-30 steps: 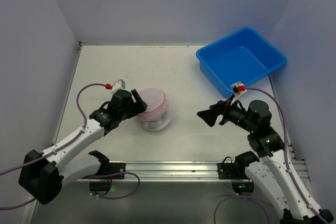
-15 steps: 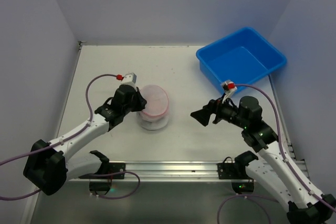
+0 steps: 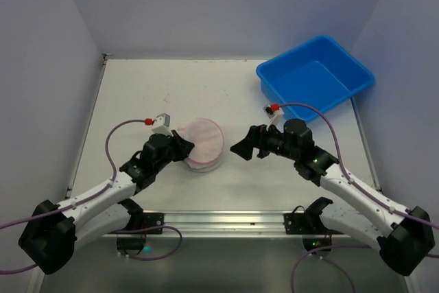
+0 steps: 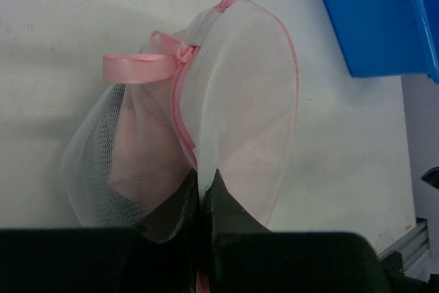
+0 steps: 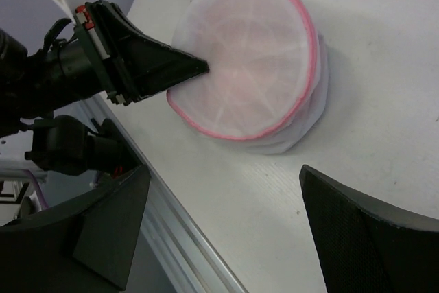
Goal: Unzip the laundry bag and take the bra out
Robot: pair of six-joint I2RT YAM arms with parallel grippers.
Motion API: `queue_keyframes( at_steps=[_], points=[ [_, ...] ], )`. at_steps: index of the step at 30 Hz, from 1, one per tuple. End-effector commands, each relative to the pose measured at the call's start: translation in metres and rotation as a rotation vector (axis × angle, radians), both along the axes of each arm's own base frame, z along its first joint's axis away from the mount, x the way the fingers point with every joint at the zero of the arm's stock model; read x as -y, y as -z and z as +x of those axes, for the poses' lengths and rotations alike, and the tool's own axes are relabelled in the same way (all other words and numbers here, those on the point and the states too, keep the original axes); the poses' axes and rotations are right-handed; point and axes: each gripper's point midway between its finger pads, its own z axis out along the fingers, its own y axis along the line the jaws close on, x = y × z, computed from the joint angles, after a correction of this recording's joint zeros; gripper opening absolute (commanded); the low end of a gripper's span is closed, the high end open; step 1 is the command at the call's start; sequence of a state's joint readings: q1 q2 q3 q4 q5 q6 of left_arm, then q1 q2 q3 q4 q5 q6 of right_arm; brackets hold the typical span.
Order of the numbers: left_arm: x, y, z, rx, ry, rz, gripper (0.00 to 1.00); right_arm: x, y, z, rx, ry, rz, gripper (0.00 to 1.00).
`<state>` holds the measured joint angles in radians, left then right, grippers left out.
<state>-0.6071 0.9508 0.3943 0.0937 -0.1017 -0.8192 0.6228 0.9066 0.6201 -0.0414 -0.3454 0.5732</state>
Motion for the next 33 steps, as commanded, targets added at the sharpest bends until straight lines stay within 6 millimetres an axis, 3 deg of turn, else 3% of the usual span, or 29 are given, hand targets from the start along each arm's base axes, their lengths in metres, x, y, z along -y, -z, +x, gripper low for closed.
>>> queue_keyframes(
  at_steps=[1,3,9,11,16,19,20,23,24,27,29,30,31,32,33],
  points=[
    [0.003,0.004,-0.007,-0.049,-0.204,-0.229,0.0,-0.022,0.0,0.019,-0.046,0.106,0.05,0.91],
    [0.009,0.003,-0.012,-0.058,-0.225,-0.262,0.0,-0.031,0.006,0.024,-0.081,0.124,0.064,0.85],
    [0.018,-0.001,-0.018,-0.08,-0.26,-0.355,0.0,-0.058,0.052,0.031,-0.271,0.204,0.064,0.73],
    [0.016,0.004,-0.021,-0.088,-0.276,-0.379,0.0,-0.06,0.07,0.034,-0.343,0.241,0.054,0.71],
    [0.017,0.004,-0.022,-0.08,-0.272,-0.407,0.0,-0.066,0.087,0.035,-0.406,0.257,0.057,0.61],
    [0.018,0.006,-0.025,-0.081,-0.257,-0.409,0.01,-0.072,0.094,0.034,-0.421,0.229,0.051,0.46],
    [0.019,0.005,-0.025,-0.073,-0.242,-0.399,0.04,-0.072,0.093,0.035,-0.413,0.224,0.053,0.34],
    [0.022,0.009,-0.03,-0.075,-0.188,-0.344,0.36,-0.074,0.083,0.039,-0.341,0.17,0.025,0.08],
    [0.02,0.012,-0.032,-0.086,-0.176,-0.306,0.62,-0.07,0.084,0.039,-0.336,0.152,-0.006,0.03],
    [0.012,0.009,-0.033,-0.039,-0.134,-0.22,0.94,-0.067,0.077,0.043,-0.236,0.053,-0.103,0.0],
    [0.002,-0.001,-0.028,0.004,-0.127,-0.185,1.0,-0.064,0.075,0.045,-0.186,-0.051,-0.19,0.0],
    [-0.005,0.002,-0.027,-0.001,-0.129,-0.145,1.0,-0.062,0.075,0.044,-0.174,-0.096,-0.227,0.0],
    [-0.007,-0.013,-0.023,0.028,-0.12,-0.141,1.0,-0.058,0.081,0.045,-0.133,-0.168,-0.286,0.0],
    [-0.019,-0.017,-0.014,0.059,-0.125,-0.085,1.0,-0.06,0.07,0.053,-0.1,-0.187,-0.306,0.0],
    [-0.019,-0.02,-0.014,0.058,-0.091,-0.063,1.0,-0.053,0.076,0.05,-0.117,-0.216,-0.357,0.0]
  ],
)
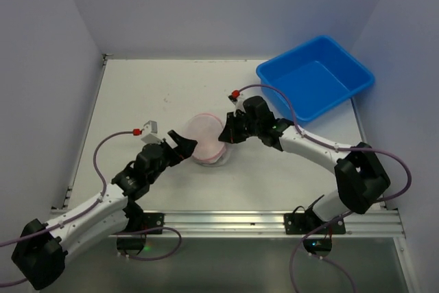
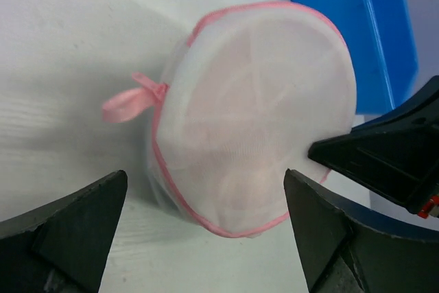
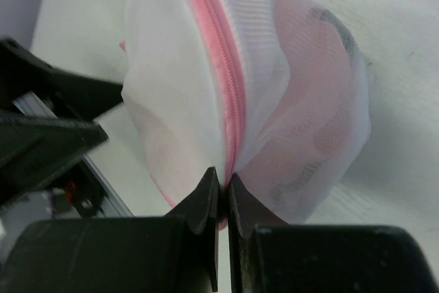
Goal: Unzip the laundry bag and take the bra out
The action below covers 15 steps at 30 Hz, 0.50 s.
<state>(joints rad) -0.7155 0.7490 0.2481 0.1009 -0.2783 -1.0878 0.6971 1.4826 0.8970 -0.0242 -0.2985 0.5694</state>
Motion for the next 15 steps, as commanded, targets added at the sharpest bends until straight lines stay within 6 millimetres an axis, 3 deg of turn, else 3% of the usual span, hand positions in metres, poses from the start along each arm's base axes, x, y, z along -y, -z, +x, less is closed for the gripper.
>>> queue_keyframes(
  at_steps=[1,2,4,5,9,15],
  points=[
    [-0.017,-0.016,0.01,0.043,0.079,0.196,1.0,0.015,0.002,-0.003,0.113,-0.273,-0.173,0.0],
    [-0.021,-0.036,0.02,0.092,0.091,0.252,1.0,0.013,-0.001,-0.005,0.09,-0.318,-0.182,0.0],
    [-0.025,-0.033,0.024,0.076,0.149,0.386,1.0,0.013,-0.006,-0.004,0.125,-0.416,-0.183,0.0],
    [-0.023,-0.052,0.031,0.106,0.157,0.41,1.0,0.01,-0.011,-0.001,0.135,-0.447,-0.177,0.0],
    [-0.011,-0.048,0.037,0.104,0.319,0.527,1.0,0.018,-0.019,-0.005,0.168,-0.617,-0.153,0.0],
    [0.017,-0.044,0.029,0.098,0.491,0.471,0.97,0.017,-0.022,-0.012,0.165,-0.749,-0.139,0.0]
  ],
)
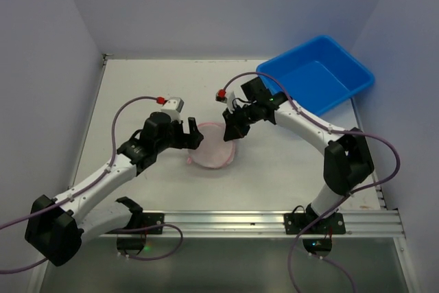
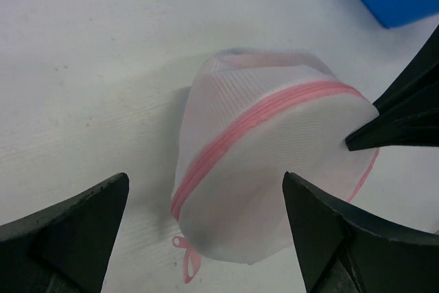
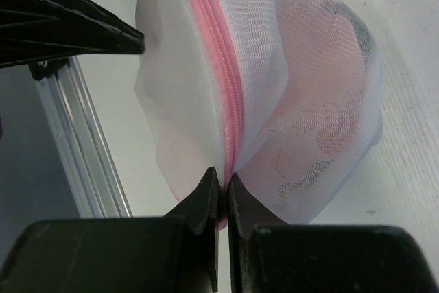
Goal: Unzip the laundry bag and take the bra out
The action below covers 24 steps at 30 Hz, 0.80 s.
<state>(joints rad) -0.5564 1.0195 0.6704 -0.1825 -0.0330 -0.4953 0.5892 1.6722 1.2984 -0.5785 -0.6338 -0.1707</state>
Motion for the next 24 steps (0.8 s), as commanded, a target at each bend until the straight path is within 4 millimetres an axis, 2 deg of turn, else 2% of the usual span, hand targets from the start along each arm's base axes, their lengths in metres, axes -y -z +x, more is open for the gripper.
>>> queue_keyframes(
  at_steps=[1,4,7,8,10,11,14,15,16,17,19,20,21,22,23,24],
  points=[
    [0.019,0.005,-0.015,-0.034,0.195,0.017,0.96,-0.002,-0.008,-0.016,-0.004,-0.17,0.033,0.0],
    [0.025,0.017,-0.021,-0.086,0.234,0.012,0.9,-0.005,-0.008,-0.021,-0.012,-0.207,0.059,0.0],
    [0.029,0.024,-0.026,-0.114,0.26,-0.001,0.73,-0.006,-0.011,-0.023,-0.012,-0.226,0.073,0.0],
    [0.03,0.025,-0.027,-0.118,0.265,-0.007,0.57,-0.005,-0.011,-0.023,-0.01,-0.226,0.072,0.0],
    [0.033,0.023,-0.029,-0.118,0.278,-0.023,0.36,-0.006,-0.012,-0.021,0.002,-0.222,0.072,0.0],
    [0.033,0.022,-0.028,-0.116,0.277,-0.026,0.17,-0.006,-0.011,-0.018,0.012,-0.21,0.066,0.0],
    [0.035,0.017,-0.03,-0.116,0.282,-0.046,0.0,-0.002,-0.014,-0.007,0.029,-0.137,0.047,0.11],
    [0.035,0.015,-0.031,-0.117,0.278,-0.055,0.0,-0.001,-0.019,0.001,0.037,-0.086,0.056,0.15],
    [0.035,0.014,-0.032,-0.132,0.255,-0.075,0.0,0.001,-0.023,0.007,0.054,-0.044,0.056,0.31],
    [0.034,0.014,-0.03,-0.138,0.232,-0.085,0.0,0.006,-0.033,0.02,0.131,0.03,0.052,0.38],
    [0.034,0.016,-0.03,-0.18,0.162,-0.136,0.0,0.017,-0.047,0.03,0.165,0.165,0.043,0.55],
    [0.034,0.016,-0.029,-0.191,0.132,-0.162,0.0,0.023,-0.053,0.038,0.206,0.238,0.037,0.6],
    [0.032,0.021,-0.029,-0.21,0.09,-0.18,0.0,0.039,-0.075,0.047,0.26,0.394,0.039,0.64],
    [0.034,0.021,-0.028,-0.252,0.023,-0.25,0.0,0.045,-0.087,0.05,0.285,0.464,0.057,0.67],
    [0.038,0.016,-0.024,-0.241,-0.001,-0.309,0.0,0.05,-0.092,0.049,0.298,0.517,0.085,0.68],
    [0.039,0.016,-0.023,-0.25,-0.03,-0.353,0.0,0.055,-0.115,0.041,0.309,0.594,0.155,0.69]
  ],
)
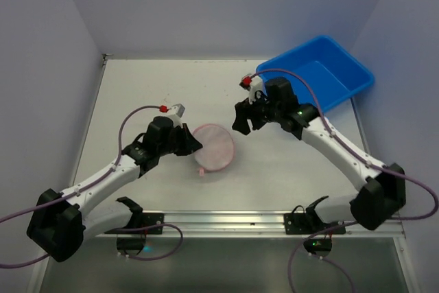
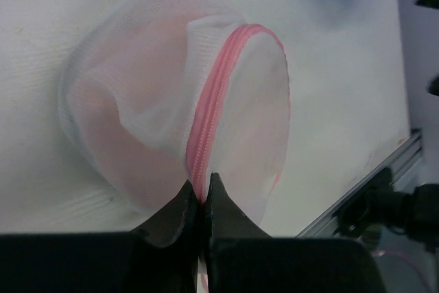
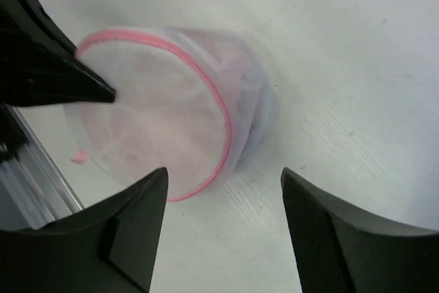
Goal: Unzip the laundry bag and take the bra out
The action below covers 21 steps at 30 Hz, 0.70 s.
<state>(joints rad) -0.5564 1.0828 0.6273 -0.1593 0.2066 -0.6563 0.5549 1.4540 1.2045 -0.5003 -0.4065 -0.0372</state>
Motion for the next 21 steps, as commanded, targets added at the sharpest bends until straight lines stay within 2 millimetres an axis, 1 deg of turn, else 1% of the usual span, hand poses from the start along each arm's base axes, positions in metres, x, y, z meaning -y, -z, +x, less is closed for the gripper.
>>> queue_keyframes(
  at_steps=[1,2,3,4,5,7,8,9,10,11,13,14,15,16,17,18,19,20,21],
  points=[
    [0.003,-0.003,0.008,-0.115,-0.23,-0.219,0.0,0.019,-0.08,0.013,0.177,0.336,0.207,0.7],
    [0.005,-0.013,0.018,-0.084,-0.274,-0.281,0.0,0.018,-0.074,0.006,0.179,0.357,0.233,0.7],
    [0.004,-0.014,0.019,-0.093,-0.307,-0.315,0.0,0.009,-0.077,-0.007,0.156,0.373,0.281,0.7],
    [0.003,-0.011,0.02,-0.134,-0.363,-0.362,0.0,0.009,-0.088,-0.017,0.171,0.386,0.325,0.7],
    [0.001,-0.015,0.026,-0.122,-0.401,-0.393,0.0,-0.005,-0.081,-0.034,0.149,0.349,0.355,0.7],
    [0.002,-0.021,0.03,-0.138,-0.448,-0.448,0.0,-0.018,-0.082,-0.055,0.084,0.338,0.442,0.68],
    [0.001,-0.027,0.035,-0.127,-0.467,-0.466,0.0,-0.025,-0.073,-0.062,0.061,0.322,0.466,0.67],
    [0.001,-0.029,0.037,-0.125,-0.478,-0.475,0.0,-0.037,-0.071,-0.076,0.017,0.295,0.499,0.66],
    [0.003,-0.033,0.038,-0.132,-0.485,-0.491,0.0,-0.042,-0.066,-0.082,-0.003,0.286,0.51,0.63],
    [-0.001,-0.038,0.045,-0.112,-0.518,-0.499,0.0,-0.051,-0.058,-0.091,-0.019,0.263,0.521,0.62],
    [-0.002,-0.04,0.048,-0.111,-0.542,-0.51,0.0,-0.058,-0.05,-0.097,-0.051,0.263,0.531,0.58],
    [-0.004,-0.04,0.049,-0.111,-0.558,-0.508,0.0,-0.065,-0.042,-0.101,-0.065,0.243,0.529,0.57],
    [-0.004,-0.042,0.05,-0.114,-0.565,-0.516,0.0,-0.068,-0.038,-0.102,-0.08,0.241,0.527,0.56],
    [-0.005,-0.042,0.051,-0.114,-0.572,-0.516,0.0,-0.07,-0.034,-0.103,-0.092,0.244,0.519,0.51],
    [-0.005,-0.041,0.051,-0.12,-0.579,-0.516,0.0,-0.077,-0.029,-0.103,-0.101,0.23,0.517,0.5],
    [-0.006,-0.039,0.051,-0.127,-0.585,-0.516,0.0,-0.081,-0.027,-0.105,-0.117,0.221,0.519,0.48],
    [-0.005,-0.039,0.05,-0.134,-0.589,-0.522,0.0,-0.083,-0.026,-0.105,-0.125,0.222,0.519,0.44],
    [-0.005,-0.038,0.051,-0.135,-0.595,-0.523,0.0,-0.088,-0.027,-0.107,-0.126,0.208,0.53,0.43],
    [-0.005,-0.037,0.051,-0.141,-0.601,-0.525,0.0,-0.091,-0.022,-0.107,-0.134,0.208,0.515,0.42]
  ],
)
